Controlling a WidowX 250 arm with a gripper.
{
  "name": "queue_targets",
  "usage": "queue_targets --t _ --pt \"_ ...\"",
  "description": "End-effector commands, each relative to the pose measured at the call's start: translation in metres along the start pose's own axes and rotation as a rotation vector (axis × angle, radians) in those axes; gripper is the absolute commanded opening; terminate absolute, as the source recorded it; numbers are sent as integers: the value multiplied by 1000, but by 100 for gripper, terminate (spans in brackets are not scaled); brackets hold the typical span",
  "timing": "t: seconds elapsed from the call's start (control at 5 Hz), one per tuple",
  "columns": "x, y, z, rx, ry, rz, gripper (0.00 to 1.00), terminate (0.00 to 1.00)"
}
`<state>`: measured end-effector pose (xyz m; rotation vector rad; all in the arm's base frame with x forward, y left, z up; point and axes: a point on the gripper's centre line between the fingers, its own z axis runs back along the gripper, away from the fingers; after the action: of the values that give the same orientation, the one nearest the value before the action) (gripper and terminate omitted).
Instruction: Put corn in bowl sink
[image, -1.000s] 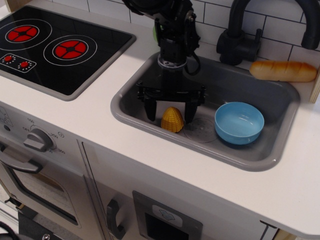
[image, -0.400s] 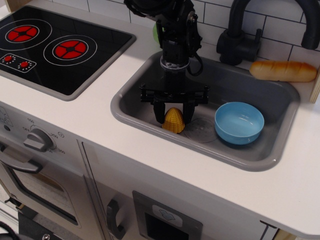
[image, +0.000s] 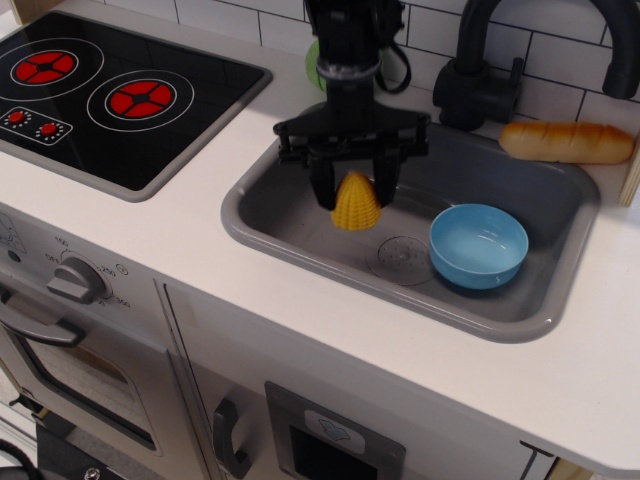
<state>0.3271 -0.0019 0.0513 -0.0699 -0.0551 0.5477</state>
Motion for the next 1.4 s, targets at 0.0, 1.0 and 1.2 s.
queue_targets --t 0.0,1.0,1.2 --pt "3 -52 17 -77 -84 5 0 0" --pt "3 -84 -13 -7 -73 41 100 0" --pt "3 -85 -8 -19 -67 43 100 0"
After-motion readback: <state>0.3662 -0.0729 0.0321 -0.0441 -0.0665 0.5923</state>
